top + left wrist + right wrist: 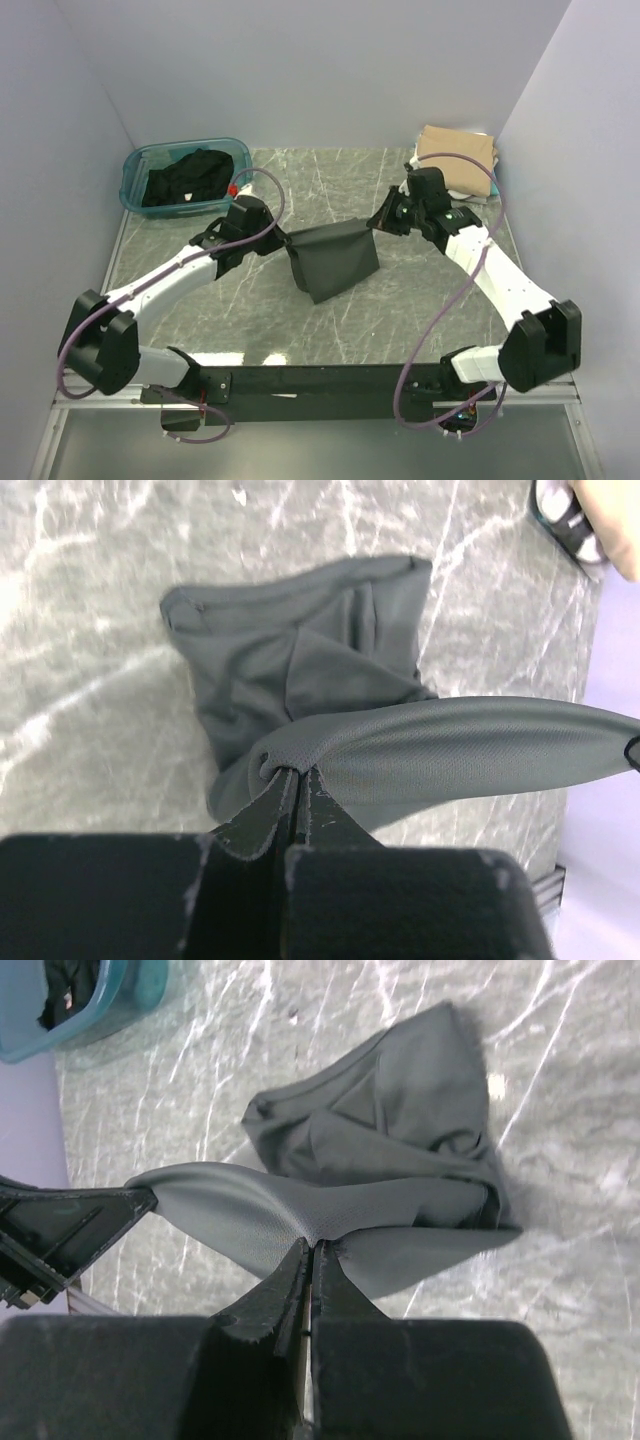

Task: Fold and stack the t-shirts
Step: Fold the tshirt

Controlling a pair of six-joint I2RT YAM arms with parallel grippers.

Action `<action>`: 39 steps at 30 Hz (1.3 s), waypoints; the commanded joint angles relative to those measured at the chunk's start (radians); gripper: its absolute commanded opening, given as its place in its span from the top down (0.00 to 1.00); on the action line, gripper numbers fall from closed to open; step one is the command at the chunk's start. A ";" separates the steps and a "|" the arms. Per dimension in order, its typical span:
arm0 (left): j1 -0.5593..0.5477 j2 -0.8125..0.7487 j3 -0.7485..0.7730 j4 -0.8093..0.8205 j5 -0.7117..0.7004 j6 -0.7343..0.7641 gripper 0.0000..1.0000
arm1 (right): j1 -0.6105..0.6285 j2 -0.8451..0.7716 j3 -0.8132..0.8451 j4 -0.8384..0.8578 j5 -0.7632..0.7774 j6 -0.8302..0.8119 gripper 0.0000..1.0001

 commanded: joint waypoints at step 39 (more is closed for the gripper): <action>0.105 0.429 0.192 0.150 0.127 0.090 0.16 | -0.095 0.350 0.104 0.172 0.026 -0.167 0.30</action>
